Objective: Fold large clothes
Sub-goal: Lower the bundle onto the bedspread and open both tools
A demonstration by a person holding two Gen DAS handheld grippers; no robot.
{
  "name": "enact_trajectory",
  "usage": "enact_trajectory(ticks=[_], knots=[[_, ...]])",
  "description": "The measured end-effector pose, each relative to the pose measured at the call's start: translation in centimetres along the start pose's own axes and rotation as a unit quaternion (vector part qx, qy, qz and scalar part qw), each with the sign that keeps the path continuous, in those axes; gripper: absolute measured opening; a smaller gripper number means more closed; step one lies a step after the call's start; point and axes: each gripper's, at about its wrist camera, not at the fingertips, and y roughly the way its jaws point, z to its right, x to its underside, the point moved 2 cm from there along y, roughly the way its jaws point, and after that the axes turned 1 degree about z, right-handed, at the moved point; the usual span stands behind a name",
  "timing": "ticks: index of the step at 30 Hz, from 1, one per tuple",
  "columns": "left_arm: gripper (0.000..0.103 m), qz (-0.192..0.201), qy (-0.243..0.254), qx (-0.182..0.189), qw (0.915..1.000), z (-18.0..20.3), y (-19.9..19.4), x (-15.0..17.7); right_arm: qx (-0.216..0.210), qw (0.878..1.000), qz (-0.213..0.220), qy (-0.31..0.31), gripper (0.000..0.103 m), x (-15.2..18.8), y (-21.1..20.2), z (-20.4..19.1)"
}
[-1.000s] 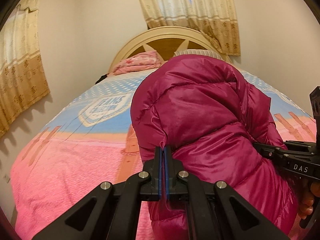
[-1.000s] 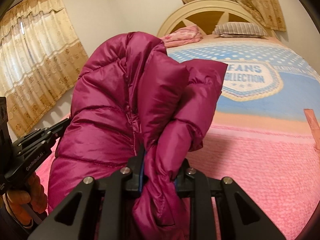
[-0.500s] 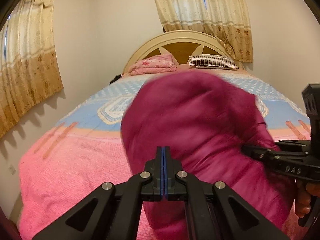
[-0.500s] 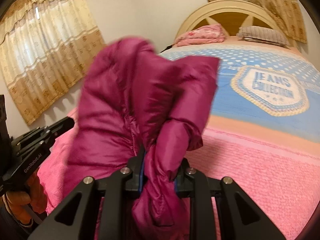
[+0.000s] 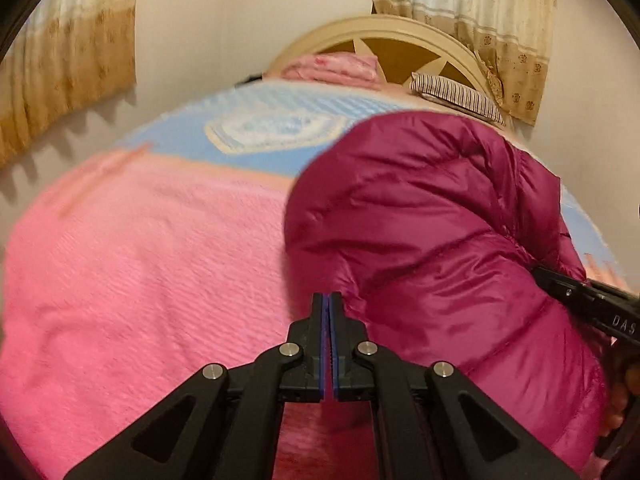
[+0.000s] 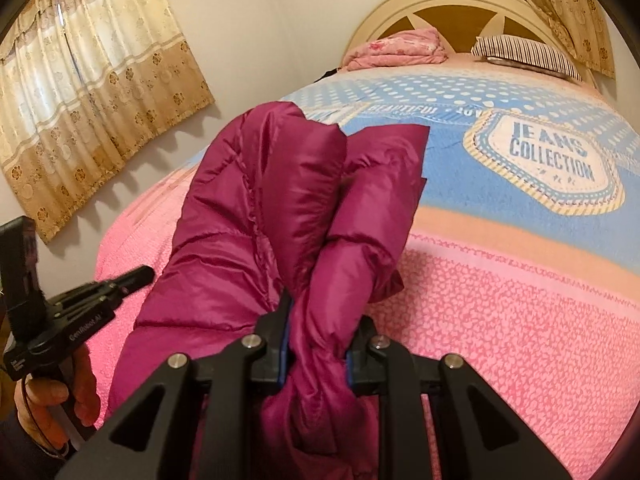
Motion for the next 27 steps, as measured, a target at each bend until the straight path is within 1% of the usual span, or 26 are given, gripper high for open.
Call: enact_trajectory(ticks=[1, 2, 3, 5, 6, 7, 8, 9, 11, 12, 13, 17, 19, 20, 22, 27], knots=[[0.005, 0.001, -0.004, 0.001, 1.0, -0.2, -0.1, 0.3, 0.0, 1.0, 0.0, -0.001, 0.022, -0.1, -0.1, -0.3], [0.023, 0.003, -0.007, -0.002, 1.0, -0.1, -0.2, 0.4, 0.001, 1.0, -0.002, -0.001, 0.022, -0.1, -0.1, -0.4], [0.059, 0.005, -0.013, -0.003, 0.9999, -0.2, -0.3, 0.5, 0.002, 1.0, -0.006, -0.001, 0.023, 0.0, 0.1, -0.2], [0.091, 0.016, -0.027, -0.004, 0.9995, -0.2, -0.7, 0.3, 0.008, 1.0, -0.014, 0.008, 0.024, 0.1, 0.5, 0.4], [0.091, 0.023, -0.026, -0.005, 0.9994, -0.1, -0.9, 0.3, 0.015, 1.0, -0.018, 0.011, 0.026, 0.2, 0.8, 0.8], [0.091, 0.022, -0.018, -0.01, 0.9996, 0.1, -1.0, 0.4, 0.022, 0.999, -0.024, 0.014, 0.03, 0.3, 1.1, 1.0], [0.092, 0.015, -0.008, -0.022, 0.9996, 0.4, -0.9, 0.4, 0.03, 0.999, -0.031, 0.017, 0.034, 0.5, 1.3, 1.2], [0.092, 0.011, -0.003, -0.028, 0.9996, 0.5, -0.7, 0.4, 0.038, 0.998, -0.033, 0.023, 0.042, 0.6, 1.4, 1.5], [0.092, 0.014, 0.007, -0.034, 0.9993, 0.9, -0.9, 0.7, 0.038, 0.998, -0.027, 0.034, 0.046, 0.6, 1.2, 1.9], [0.092, 0.015, 0.014, -0.043, 0.9989, 1.1, -1.0, 0.9, 0.042, 0.998, -0.024, 0.037, 0.052, 0.7, 0.9, 2.0], [0.092, 0.015, 0.021, -0.049, 0.9985, 1.3, -1.0, 0.9, 0.048, 0.998, -0.021, 0.035, 0.055, 0.7, 0.6, 2.0], [0.092, 0.016, 0.037, -0.063, 0.9972, 1.8, -1.5, 1.2, 0.057, 0.998, -0.014, 0.024, 0.057, 0.5, -0.4, 1.8], [0.092, 0.02, 0.042, -0.064, 0.9969, 2.0, -1.9, 1.1, 0.061, 0.998, -0.007, 0.023, 0.059, 0.4, -1.0, 1.8], [0.092, 0.021, 0.044, -0.065, 0.9967, 1.9, -2.1, 1.1, 0.065, 0.998, -0.003, 0.022, 0.06, 0.3, -1.4, 1.6], [0.092, 0.022, 0.048, -0.065, 0.9965, 2.1, -2.4, 1.1, 0.075, 0.997, 0.01, 0.017, 0.067, 0.1, -2.1, 1.6], [0.092, 0.025, 0.05, -0.059, 0.9967, 2.6, -3.4, 1.0, 0.09, 0.995, 0.031, 0.012, 0.067, 0.1, -4.0, 1.3]])
